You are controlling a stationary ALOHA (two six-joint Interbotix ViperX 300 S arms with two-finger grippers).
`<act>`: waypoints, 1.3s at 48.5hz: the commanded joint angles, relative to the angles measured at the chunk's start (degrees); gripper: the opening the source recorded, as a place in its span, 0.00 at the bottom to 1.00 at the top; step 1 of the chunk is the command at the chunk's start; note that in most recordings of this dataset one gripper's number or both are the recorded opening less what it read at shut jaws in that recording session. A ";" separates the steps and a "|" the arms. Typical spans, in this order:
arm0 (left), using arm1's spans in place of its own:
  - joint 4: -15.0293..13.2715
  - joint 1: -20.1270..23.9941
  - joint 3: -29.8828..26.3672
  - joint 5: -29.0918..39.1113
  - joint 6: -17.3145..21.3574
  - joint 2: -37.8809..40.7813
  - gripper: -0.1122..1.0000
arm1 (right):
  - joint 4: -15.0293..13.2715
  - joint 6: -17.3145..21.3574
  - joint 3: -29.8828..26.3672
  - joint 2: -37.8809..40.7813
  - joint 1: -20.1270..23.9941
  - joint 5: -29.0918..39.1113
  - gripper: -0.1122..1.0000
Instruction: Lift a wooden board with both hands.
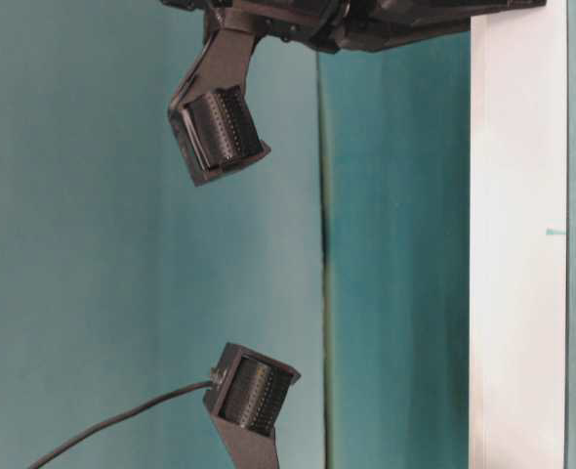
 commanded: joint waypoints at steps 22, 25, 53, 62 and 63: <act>0.00 0.18 0.18 0.18 0.35 -9.76 0.97 | -1.67 3.08 -0.18 -6.33 -1.41 -0.79 0.95; 0.00 0.18 0.35 0.97 0.53 -11.95 0.97 | -1.67 3.96 -0.09 -9.67 -2.02 -0.70 0.95; 0.00 0.35 2.72 1.23 1.49 -35.07 0.97 | -1.76 5.10 5.01 -34.45 -3.87 -10.63 0.95; 0.00 0.18 4.75 -3.60 1.49 -42.10 0.97 | -1.76 5.10 8.70 -41.57 -3.87 -20.04 0.95; 0.00 0.09 4.92 -4.57 1.49 -42.89 0.97 | -1.76 5.10 9.05 -42.36 -3.87 -20.92 0.95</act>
